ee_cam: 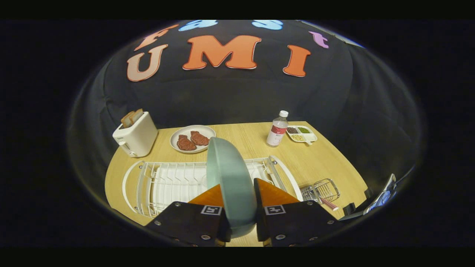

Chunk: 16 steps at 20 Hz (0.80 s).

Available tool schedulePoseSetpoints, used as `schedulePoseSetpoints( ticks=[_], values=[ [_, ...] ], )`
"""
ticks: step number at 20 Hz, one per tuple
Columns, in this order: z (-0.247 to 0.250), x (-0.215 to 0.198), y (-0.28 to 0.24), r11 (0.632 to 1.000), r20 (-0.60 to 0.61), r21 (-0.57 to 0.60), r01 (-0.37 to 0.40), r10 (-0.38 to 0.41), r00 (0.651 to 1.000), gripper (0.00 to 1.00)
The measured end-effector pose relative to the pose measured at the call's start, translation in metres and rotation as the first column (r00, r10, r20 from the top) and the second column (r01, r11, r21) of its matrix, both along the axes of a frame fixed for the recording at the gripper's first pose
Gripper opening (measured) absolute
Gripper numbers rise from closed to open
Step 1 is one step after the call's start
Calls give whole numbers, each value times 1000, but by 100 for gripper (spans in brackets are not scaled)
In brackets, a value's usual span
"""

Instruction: Take the plate from the dish rack, then take the spoon from the basket and place it into the plate.

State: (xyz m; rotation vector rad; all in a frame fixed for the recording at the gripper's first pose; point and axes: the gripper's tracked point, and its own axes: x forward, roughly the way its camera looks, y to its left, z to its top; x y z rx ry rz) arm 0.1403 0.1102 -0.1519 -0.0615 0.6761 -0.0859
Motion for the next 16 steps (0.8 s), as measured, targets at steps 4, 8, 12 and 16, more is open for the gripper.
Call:
schedulePoseSetpoints(
  ticks=[4,8,12,16],
  values=[
    [5,-26,-9,997,6,74,-3,2,1000,27],
    [5,-58,-18,988,-6,154,-8,9,1000,27],
    [6,-90,-22,964,-2,267,-16,17,1000,27],
    [-5,-124,-31,926,-34,376,21,-9,999,27]
  ],
)
